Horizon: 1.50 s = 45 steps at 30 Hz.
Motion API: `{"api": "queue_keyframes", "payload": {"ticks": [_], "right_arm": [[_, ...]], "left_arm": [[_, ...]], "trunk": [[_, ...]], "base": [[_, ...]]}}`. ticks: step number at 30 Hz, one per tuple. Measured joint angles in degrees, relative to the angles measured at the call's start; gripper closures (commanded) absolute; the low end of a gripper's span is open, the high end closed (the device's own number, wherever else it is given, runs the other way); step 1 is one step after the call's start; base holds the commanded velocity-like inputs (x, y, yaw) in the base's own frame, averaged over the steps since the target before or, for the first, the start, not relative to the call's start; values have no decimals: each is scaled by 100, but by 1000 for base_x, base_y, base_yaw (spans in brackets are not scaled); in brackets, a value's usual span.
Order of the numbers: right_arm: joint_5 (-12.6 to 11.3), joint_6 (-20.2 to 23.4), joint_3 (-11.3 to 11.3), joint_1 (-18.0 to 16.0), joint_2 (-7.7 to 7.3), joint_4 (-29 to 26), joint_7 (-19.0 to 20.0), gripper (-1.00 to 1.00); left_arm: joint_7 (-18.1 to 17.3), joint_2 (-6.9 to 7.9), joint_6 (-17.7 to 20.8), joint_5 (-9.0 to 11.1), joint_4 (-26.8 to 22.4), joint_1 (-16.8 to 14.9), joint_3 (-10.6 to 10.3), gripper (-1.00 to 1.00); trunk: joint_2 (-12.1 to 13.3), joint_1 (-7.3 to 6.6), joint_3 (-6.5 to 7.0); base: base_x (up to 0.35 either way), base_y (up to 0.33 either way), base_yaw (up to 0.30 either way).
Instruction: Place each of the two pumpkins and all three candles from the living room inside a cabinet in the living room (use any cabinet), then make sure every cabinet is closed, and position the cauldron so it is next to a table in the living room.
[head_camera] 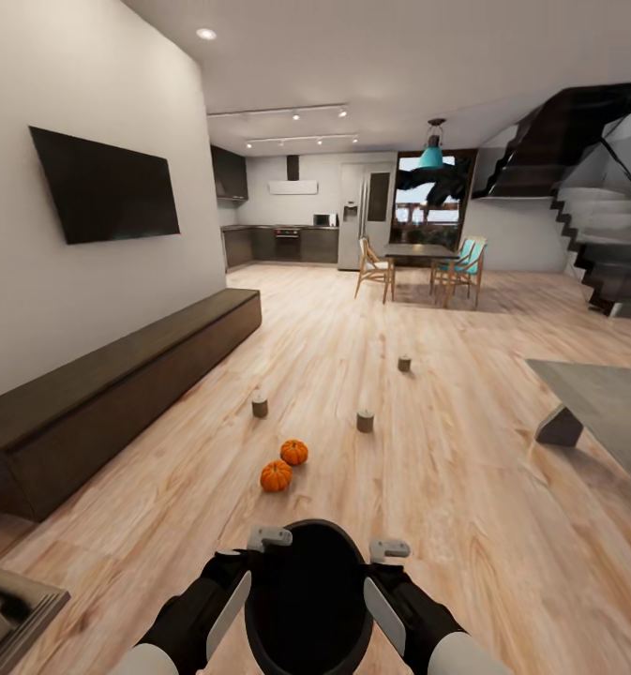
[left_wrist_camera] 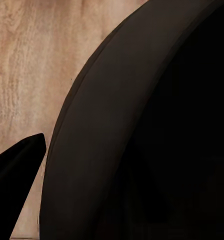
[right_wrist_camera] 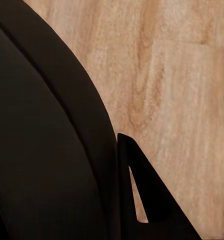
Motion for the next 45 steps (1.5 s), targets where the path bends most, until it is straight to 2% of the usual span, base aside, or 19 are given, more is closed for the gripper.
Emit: {"api": "queue_keyframes", "payload": {"ticks": [45], "right_arm": [[4,1,-2,0,0,0,2,100]], "left_arm": [[2,0,-1,5,0,0,-1,100]], "trunk": [[0,0,0]], "base": [[-280,-1,-257]]}}
